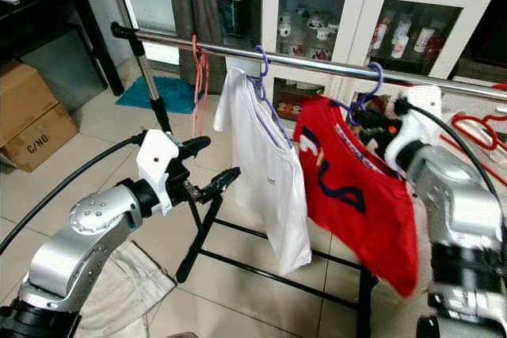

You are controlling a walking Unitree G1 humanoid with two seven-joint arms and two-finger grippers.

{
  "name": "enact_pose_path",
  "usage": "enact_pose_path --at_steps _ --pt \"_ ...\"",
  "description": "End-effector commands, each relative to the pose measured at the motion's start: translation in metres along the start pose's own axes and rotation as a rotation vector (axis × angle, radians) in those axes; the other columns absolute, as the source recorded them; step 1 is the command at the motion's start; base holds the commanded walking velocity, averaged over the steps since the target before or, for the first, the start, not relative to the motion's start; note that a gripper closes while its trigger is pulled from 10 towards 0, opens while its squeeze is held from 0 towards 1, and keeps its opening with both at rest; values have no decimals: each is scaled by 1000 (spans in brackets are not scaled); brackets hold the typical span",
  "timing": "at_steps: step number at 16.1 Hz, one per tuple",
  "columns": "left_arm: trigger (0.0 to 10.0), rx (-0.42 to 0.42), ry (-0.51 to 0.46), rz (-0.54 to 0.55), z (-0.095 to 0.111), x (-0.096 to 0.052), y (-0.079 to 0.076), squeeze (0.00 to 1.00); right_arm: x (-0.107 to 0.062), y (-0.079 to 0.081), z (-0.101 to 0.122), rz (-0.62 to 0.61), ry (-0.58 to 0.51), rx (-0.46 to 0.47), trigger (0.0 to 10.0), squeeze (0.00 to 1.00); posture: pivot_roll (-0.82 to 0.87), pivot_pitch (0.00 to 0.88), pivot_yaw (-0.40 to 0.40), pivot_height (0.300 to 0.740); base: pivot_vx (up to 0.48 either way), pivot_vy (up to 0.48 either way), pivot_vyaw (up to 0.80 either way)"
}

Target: Hang hanger

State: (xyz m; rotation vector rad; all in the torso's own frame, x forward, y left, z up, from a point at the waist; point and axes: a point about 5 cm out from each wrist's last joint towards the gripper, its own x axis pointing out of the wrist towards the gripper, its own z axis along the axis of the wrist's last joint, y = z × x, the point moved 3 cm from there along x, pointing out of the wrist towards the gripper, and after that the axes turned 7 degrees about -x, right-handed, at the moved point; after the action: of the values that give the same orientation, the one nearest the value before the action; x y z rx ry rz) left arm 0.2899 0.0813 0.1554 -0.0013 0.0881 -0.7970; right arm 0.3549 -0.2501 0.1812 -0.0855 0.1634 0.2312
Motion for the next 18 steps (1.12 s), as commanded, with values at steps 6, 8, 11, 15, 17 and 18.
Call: enact_pose_path --at_steps 6,8,11,15,17,18 --pt "10000 33 6 2 2 -3 3 0 27 10 8 13 -7 23 10000 1000 61 0 45 740 0 0 0" --pt "10000 34 5 -4 2 -4 2 0 29 8 11 10 -6 15 10000 1000 61 0 40 740 0 0 0" --pt "10000 29 5 -30 1 -5 -3 0 34 6 11 6 12 13 10000 1000 61 0 35 740 0 0 0" --pt "10000 18 1 -89 2 -5 -11 0 45 8 9 -10 46 0 10000 1000 57 0 36 740 0 0 0" --pt "10000 18 2 -98 2 -5 -13 0 50 4 8 -54 50 -10 10000 1000 57 0 36 740 0 0 0" --pt "10000 19 2 -101 2 -5 -13 0 53 2 8 -71 52 -12 10000 0 57 0 37 740 0 0 0"
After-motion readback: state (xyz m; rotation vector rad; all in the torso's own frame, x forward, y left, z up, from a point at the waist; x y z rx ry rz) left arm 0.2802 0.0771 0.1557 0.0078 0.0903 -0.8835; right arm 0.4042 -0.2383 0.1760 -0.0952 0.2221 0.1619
